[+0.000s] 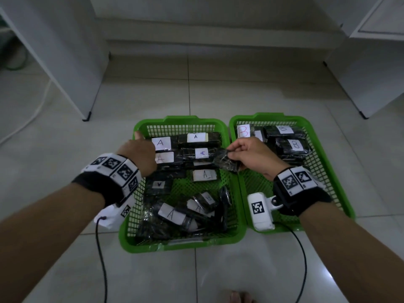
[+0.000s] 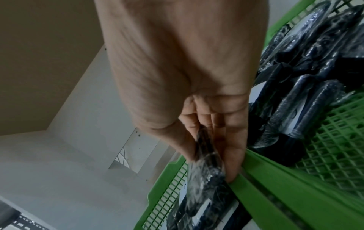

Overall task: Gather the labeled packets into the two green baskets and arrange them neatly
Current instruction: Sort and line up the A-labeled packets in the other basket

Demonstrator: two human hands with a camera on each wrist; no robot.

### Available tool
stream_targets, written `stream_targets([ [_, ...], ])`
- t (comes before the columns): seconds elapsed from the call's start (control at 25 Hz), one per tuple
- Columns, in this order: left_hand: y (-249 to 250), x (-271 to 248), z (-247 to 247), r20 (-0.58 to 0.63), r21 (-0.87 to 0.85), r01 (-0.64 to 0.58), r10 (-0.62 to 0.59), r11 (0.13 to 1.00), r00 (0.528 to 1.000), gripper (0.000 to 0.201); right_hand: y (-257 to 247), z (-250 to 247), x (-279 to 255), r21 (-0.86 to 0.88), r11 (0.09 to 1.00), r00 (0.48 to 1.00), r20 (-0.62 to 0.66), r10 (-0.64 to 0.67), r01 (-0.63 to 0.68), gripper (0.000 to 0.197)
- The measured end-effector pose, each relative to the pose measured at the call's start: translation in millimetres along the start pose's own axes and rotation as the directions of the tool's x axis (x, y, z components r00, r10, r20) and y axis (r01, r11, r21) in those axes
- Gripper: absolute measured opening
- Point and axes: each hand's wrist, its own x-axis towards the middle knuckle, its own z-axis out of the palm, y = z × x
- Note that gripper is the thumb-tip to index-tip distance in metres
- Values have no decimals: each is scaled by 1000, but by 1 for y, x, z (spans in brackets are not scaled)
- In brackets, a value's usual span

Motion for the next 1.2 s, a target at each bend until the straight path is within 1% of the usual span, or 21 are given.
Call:
stream_targets([
  [0.08, -4, 2, 1, -12, -63, -19, 19, 998, 1000, 34, 0, 1, -1, 49, 999, 999, -35, 5, -3, 18],
  [0.16, -4, 5, 0, -26, -87, -13, 11, 996, 1000, 31, 1, 3, -1, 102, 995, 999, -42, 11, -7, 18],
  [0.32, -5, 16, -4, -35, -26, -24, 23, 999, 999, 31, 1, 2, -3, 168, 986, 999, -32, 27, -22, 19],
  [0.48, 1, 25, -7, -27, -44, 1, -2, 999, 1000, 35, 0, -1, -6, 261, 964, 999, -2, 53, -51, 19],
  [0.56, 0, 29, -8, -46, -98, -2, -2, 995, 999, 37, -3, 1, -7, 280, 960, 999, -30, 25, -16, 18],
  [0.64, -4, 27, -7, -67, -213, -16, 1, 977, 998, 37, -8, 7, -6, 304, 952, 998, -54, -16, 32, 11],
  [0.68, -6, 25, -7, -112, -261, -40, 11, 965, 994, 36, -12, 10, -5, 337, 941, 999, -45, -23, 37, 9],
  [0.72, -8, 22, -6, -188, -290, -71, 17, 954, 982, 34, -16, 14, -4, 374, 927, 1000, -21, -22, 28, 9],
  [0.76, -8, 17, -5, -281, -324, -108, 13, 940, 960, 32, -20, 19, -3, 400, 916, 1000, 10, -24, 17, 10],
  [0.8, -8, 13, -6, -349, -403, -151, 1, 903, 937, 30, -24, 26, -3, 398, 917, 998, 38, -44, 25, 10],
  [0.84, -5, 8, -9, -343, -560, -189, -19, 807, 939, 32, -26, 32, -4, 359, 931, 995, 42, -88, 67, 10],
  [0.88, -2, 2, -12, -258, -757, -190, -20, 625, 966, 37, -29, 40, -4, 282, 948, 987, 21, -161, 149, 14],
  [0.92, 1, -4, -15, -122, -922, -127, 39, 365, 992, 41, -32, 48, -4, 173, 950, 965, -17, -261, 260, 21],
  [0.96, 5, -11, -17, -7, -991, -23, 123, 135, 992, 44, -34, 56, -5, 56, 923, 925, -54, -377, 380, 27],
  [1.0, 5, -14, -18, 27, -1000, 28, 194, -3, 981, 44, -37, 63, -4, -53, 869, 866, -75, -494, 492, 32],
  [1.04, 5, -18, -15, 7, -998, 22, 221, -64, 975, 41, -39, 69, -4, -126, 808, 806, -82, -587, 575, 35],
  [1.08, 2, -20, -12, -29, -995, -8, 203, -103, 979, 36, -43, 73, -2, -170, 768, 768, -81, -635, 617, 38],
  [1.12, -1, -21, -8, -55, -992, -35, 167, -120, 984, 32, -46, 77, -2, -181, 759, 760, -82, -645, 625, 40],
  [1.2, -14, -19, 2, -81, -990, -69, 92, -124, 992, 27, -50, 78, 0, -152, 795, 793, -91, -603, 587, 45],
])
